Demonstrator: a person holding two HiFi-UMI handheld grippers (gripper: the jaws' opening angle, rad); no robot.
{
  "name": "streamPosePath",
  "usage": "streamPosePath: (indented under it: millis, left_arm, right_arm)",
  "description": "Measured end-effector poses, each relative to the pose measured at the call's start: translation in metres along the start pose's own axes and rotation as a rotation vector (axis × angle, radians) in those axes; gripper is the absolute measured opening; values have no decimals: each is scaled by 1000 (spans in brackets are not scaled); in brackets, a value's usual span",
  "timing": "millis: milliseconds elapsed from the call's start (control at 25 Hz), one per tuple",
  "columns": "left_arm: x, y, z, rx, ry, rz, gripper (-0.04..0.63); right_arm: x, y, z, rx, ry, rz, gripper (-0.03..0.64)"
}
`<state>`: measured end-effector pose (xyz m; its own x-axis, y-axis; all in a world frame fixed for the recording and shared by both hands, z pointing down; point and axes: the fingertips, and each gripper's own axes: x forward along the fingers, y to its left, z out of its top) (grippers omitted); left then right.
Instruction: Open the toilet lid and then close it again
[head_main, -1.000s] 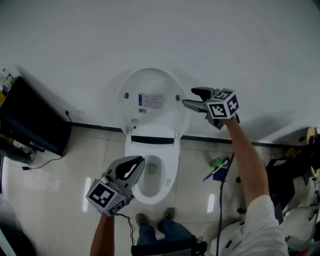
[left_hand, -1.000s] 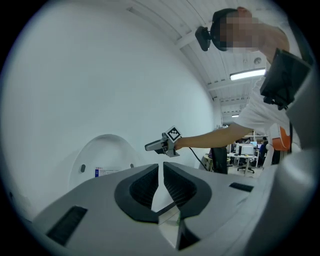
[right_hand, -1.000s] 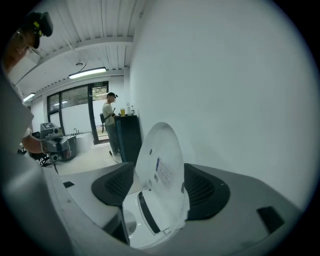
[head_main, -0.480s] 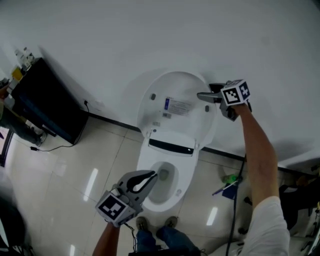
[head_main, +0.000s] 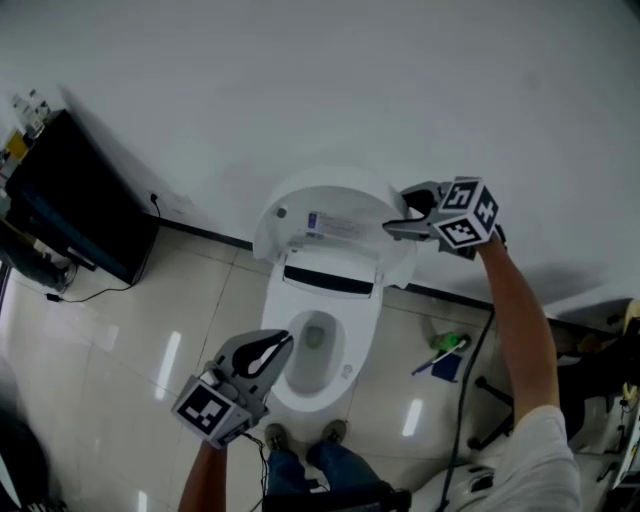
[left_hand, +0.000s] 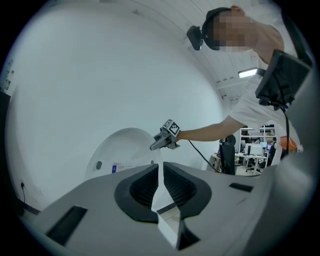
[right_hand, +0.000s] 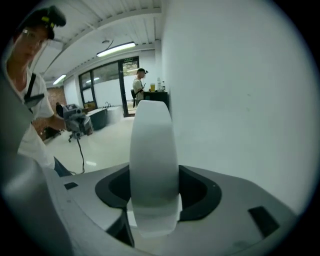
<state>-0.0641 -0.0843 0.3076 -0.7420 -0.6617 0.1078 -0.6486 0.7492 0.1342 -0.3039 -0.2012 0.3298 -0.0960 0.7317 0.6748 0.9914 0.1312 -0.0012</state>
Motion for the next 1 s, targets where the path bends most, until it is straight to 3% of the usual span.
streamPosePath:
  millis: [160, 360, 640, 800, 1000]
  left_arm:
    - [-27, 1, 11, 46, 4, -11, 25]
    - [-71, -2, 11, 99, 14, -26, 25]
    - [-114, -17, -41, 69, 39, -83, 25]
    - [-131, -29, -81, 21, 50, -106, 25]
    - [-141, -39, -128, 5, 76, -125, 25]
  right_arm:
    - [7, 92, -18, -133, 28, -125, 247]
    - [32, 211, -74, -311, 97, -300, 247]
    - [86, 310, -155, -521, 243, -471, 255]
    - [123, 362, -207, -557, 303, -420, 284]
    - [171, 410, -274, -482, 368, -298, 334]
